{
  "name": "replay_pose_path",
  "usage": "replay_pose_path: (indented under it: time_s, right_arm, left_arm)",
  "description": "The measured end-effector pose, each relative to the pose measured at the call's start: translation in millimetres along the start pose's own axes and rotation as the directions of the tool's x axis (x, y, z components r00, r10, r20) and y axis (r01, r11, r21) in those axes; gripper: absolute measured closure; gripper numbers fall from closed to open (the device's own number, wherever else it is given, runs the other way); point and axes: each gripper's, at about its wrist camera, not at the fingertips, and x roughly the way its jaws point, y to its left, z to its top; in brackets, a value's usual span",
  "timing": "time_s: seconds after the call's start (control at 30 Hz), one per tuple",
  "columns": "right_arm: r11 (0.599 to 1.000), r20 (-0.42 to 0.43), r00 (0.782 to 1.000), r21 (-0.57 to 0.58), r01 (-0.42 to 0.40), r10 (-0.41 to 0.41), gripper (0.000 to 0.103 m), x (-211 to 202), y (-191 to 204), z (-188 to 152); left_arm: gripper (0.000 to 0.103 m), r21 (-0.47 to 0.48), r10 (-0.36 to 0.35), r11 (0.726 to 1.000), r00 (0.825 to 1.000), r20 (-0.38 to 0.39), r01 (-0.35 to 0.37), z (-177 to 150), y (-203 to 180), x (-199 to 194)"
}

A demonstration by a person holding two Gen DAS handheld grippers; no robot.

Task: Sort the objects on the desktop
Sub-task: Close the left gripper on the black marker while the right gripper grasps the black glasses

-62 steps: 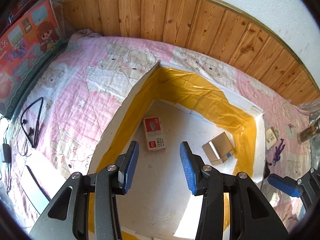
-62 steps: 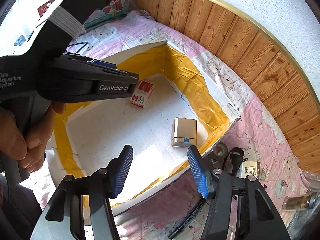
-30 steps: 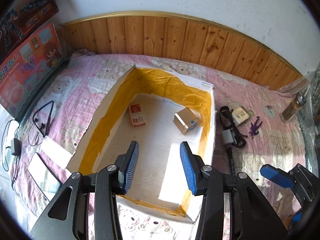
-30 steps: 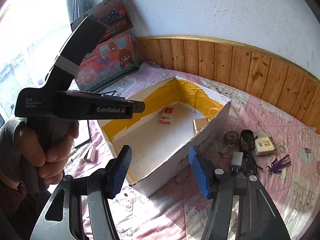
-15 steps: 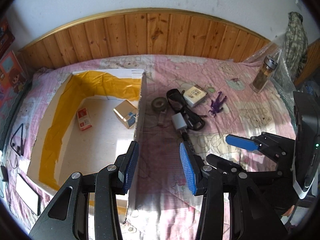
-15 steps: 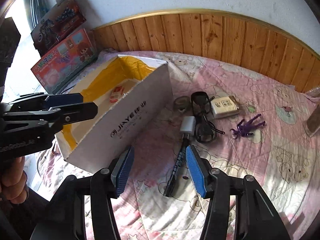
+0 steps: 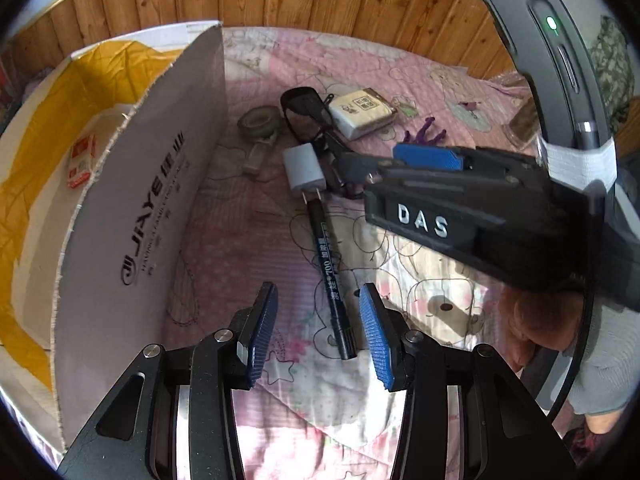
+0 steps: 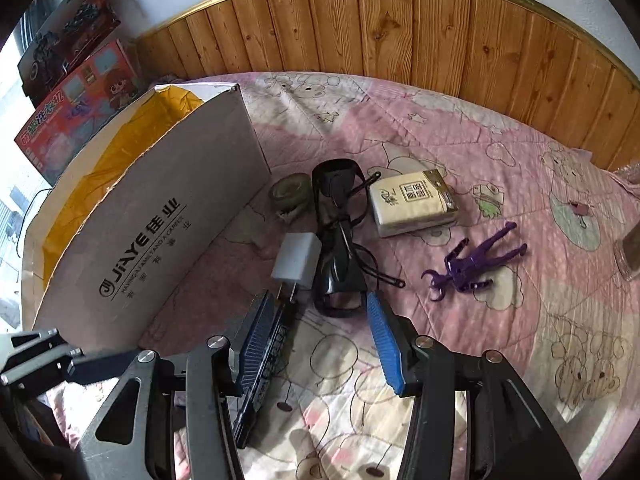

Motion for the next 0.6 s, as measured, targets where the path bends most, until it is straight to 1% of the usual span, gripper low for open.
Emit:
replay_pose_path:
  time_s: [0.03, 0.1, 0.13, 0.2, 0.3, 0.33, 0.37, 0.43, 0.47, 0.5, 0.53, 0.57, 0.6]
  right_arm:
    - [1.000, -0.008, 1.000, -0.003, 0.001, -0.001, 0.056, 9, -1, 6]
    - [1.000, -0.033, 0.999, -0.026, 0.006, -0.007, 0.065, 29, -3, 16]
    - [0.999, -0.040, 0.999, -0.038, 0.027, -0.028, 0.066, 39, -5, 20]
    - [0.998, -0.073, 0.997, -0.050, 0.036, -0.040, 0.067, 60, -12, 24]
    - [0.999, -0.078, 0.997, -0.037, 0.013, -0.016, 0.067, 77, -25, 24]
    - [0.999, -0.067, 0.998, -0.051, 0.004, -0.007, 0.067, 78, -27, 25]
    - [0.998, -0.067, 0.998, -0.060, -0.010, 0.006, 0.066, 80, -28, 26]
    - [0.998, -0.065, 0.997, -0.038, -0.050, 0.047, 0.067, 83, -35, 28]
    - [0.998, -0.058, 0.996, -0.023, -0.062, 0.060, 0.073, 83, -38, 29]
    - [0.997, -0.056, 0.996, -0.011, -0.073, 0.072, 0.074, 83, -39, 30]
    - [0.997, -0.048, 0.996, -0.002, -0.079, 0.079, 0.075, 82, -40, 29]
    - [0.997, -0.037, 0.996, 0.000, -0.084, 0.084, 0.082, 78, -39, 30]
    - [0.996, -0.033, 0.996, 0.003, -0.087, 0.087, 0.084, 73, -38, 31]
  left_arm:
    - [0.058, 0.006, 0.008, 1.000, 1.000, -0.008, -0.008, -1, -2, 9]
    - [0.058, 0.016, 0.038, 0.999, 0.999, -0.026, -0.037, -1, -5, 26]
    - [0.058, 0.014, 0.049, 0.999, 0.998, -0.033, -0.048, -1, -6, 33]
    - [0.058, 0.022, 0.070, 0.997, 0.997, -0.041, -0.069, 1, -8, 46]
    - [0.058, 0.047, 0.103, 0.994, 0.993, -0.053, -0.101, 2, -12, 65]
    - [0.058, 0.066, 0.118, 0.991, 0.993, -0.015, -0.117, 1, -16, 64]
    - [0.058, 0.093, 0.127, 0.987, 0.992, 0.002, -0.127, 1, -20, 66]
    - [0.059, 0.124, 0.131, 0.983, 0.991, 0.035, -0.134, -2, -24, 66]
    - [0.060, 0.129, 0.126, 0.983, 0.991, 0.046, -0.131, -3, -25, 65]
    - [0.074, 0.134, 0.114, 0.984, 0.992, 0.053, -0.120, -5, -25, 64]
    - [0.086, 0.140, 0.111, 0.983, 0.992, 0.057, -0.118, -5, -25, 63]
    - [0.087, 0.142, 0.119, 0.982, 0.991, 0.058, -0.126, -6, -26, 62]
    - [0.090, 0.138, 0.117, 0.983, 0.991, 0.057, -0.124, -6, -25, 61]
